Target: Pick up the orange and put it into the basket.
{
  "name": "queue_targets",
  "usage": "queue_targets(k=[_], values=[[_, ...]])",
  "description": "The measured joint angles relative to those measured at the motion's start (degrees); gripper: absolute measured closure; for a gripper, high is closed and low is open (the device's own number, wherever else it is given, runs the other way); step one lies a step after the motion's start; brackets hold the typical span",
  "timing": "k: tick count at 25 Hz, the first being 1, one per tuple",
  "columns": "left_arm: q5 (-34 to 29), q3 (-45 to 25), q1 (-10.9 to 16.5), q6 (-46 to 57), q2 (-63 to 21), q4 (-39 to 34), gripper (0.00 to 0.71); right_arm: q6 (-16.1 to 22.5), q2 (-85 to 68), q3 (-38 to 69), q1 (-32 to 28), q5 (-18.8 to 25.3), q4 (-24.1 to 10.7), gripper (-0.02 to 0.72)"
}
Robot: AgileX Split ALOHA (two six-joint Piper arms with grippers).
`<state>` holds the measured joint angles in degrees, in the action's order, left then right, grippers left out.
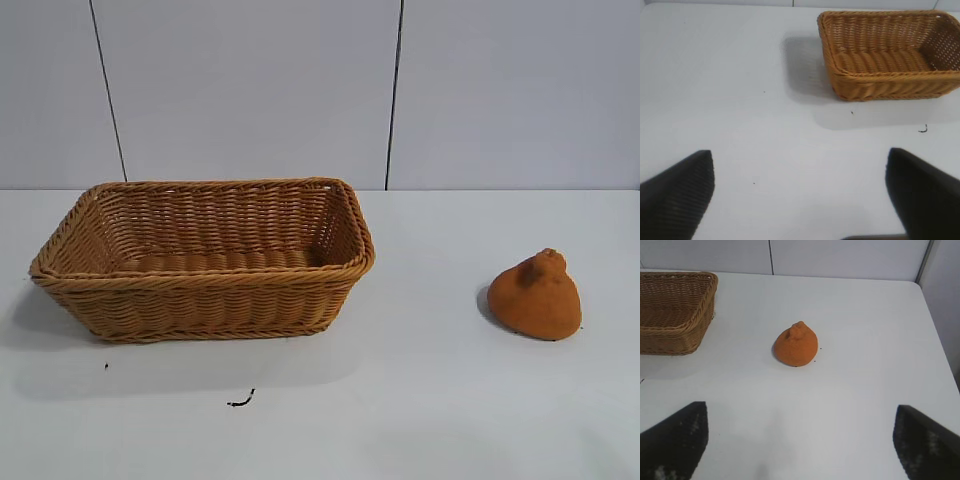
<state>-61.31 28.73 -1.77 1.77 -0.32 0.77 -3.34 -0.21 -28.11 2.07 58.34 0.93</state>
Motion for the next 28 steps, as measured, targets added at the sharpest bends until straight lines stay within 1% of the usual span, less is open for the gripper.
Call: queue_targets(k=[10, 13, 16, 20, 25, 28], values=[[0.0, 0.0, 0.0, 0.0, 0.0, 0.0, 0.044, 0.0, 0.0, 0.0, 0.0, -0.1, 0.0, 0.01], [0.0, 0.0, 0.0, 0.0, 0.0, 0.0, 0.044, 0.0, 2.7, -1.9, 0.0, -0.1, 0.0, 0.01], [0.0, 0.0, 0.0, 0.0, 0.0, 0.0, 0.044, 0.1, 10.4, -5.6, 0.0, -0.3, -0.9, 0.01], [0.0, 0.0, 0.0, 0.0, 0.0, 0.0, 0.044, 0.7, 24.3, -11.7, 0.0, -0.3, -0.9, 0.01], [0.0, 0.0, 0.0, 0.0, 0.0, 0.0, 0.044, 3.3, 41.8, -21.1, 0.0, -0.3, 1.4, 0.01], [0.0, 0.0, 0.0, 0.0, 0.0, 0.0, 0.044, 3.3, 53.0, -27.5, 0.0, -0.4, 2.5, 0.01]])
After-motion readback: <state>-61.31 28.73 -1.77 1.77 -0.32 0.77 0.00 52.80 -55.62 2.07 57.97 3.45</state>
